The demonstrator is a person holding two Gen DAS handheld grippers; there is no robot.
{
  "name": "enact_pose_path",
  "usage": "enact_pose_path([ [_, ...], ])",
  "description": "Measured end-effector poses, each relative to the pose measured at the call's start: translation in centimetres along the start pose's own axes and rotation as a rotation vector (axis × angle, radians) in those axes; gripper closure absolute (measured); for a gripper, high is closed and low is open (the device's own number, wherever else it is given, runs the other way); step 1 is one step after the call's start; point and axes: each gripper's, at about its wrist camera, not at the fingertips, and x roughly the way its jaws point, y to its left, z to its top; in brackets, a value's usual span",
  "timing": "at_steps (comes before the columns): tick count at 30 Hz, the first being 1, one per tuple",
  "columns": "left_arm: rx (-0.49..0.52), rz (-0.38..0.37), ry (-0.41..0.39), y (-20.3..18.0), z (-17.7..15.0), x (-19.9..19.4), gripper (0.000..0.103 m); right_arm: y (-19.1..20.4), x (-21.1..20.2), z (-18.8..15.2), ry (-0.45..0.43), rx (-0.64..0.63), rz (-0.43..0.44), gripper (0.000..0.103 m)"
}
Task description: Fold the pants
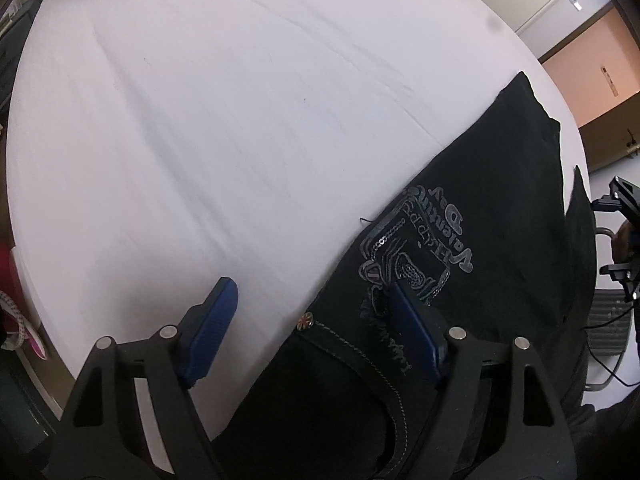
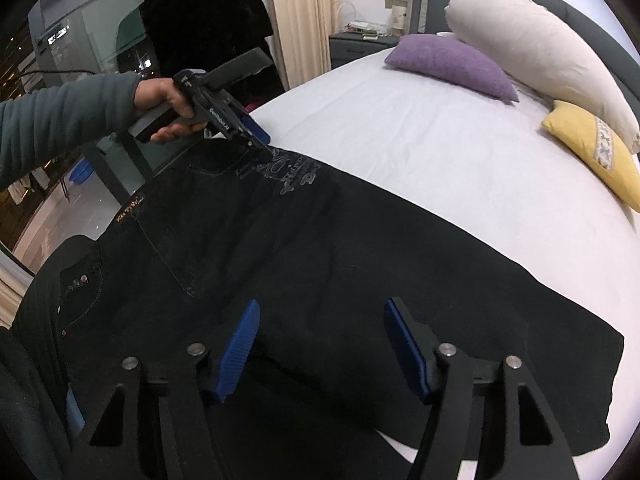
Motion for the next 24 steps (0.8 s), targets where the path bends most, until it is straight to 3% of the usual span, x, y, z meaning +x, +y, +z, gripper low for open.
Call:
enact_pose_path([
  [2,0.011,-0.008,0.009,-0.2,-0.1,-0.1,0.064,0.0,0.1,0.2,0.0,-0.008,-0.001,0.037],
  [3,0.005,-0.023,0.016,-0.3,-0.2,-0.1,0.073,-0.1,0.3,0.5,-0.001,-0.013,-0.001,0.037],
  [7,0.02,0.01,-0.003,-1.0,-0.3,-0.6,0.089,-0.6,0.7,1.7,-0.003,-0.039,-0.007,0.039],
  [10,0.03,0.037,-0.083,-2.3,-2.0,-2.6,0.091,-1.1,1.3,3.2,0.011,-0.068,-0.015,0.041],
  [18,0.172,0.229,-0.26,-7.6,-5.6,-8.0,0.091,-2.5,4.7,8.3,0.07,-0.189,-0.047,0.051],
  [21,0.246,0.318,-0.298,-10.2,-7.6,-8.3,0.091,-3.1,6.3,9.6,0.091,-0.222,-0.05,0.053],
  [24,0.283,0.346,-0.323,-12.1,-9.1,-8.6,0.091,-3.6,7.8,10.6,0.123,-0.251,-0.06,0.06],
])
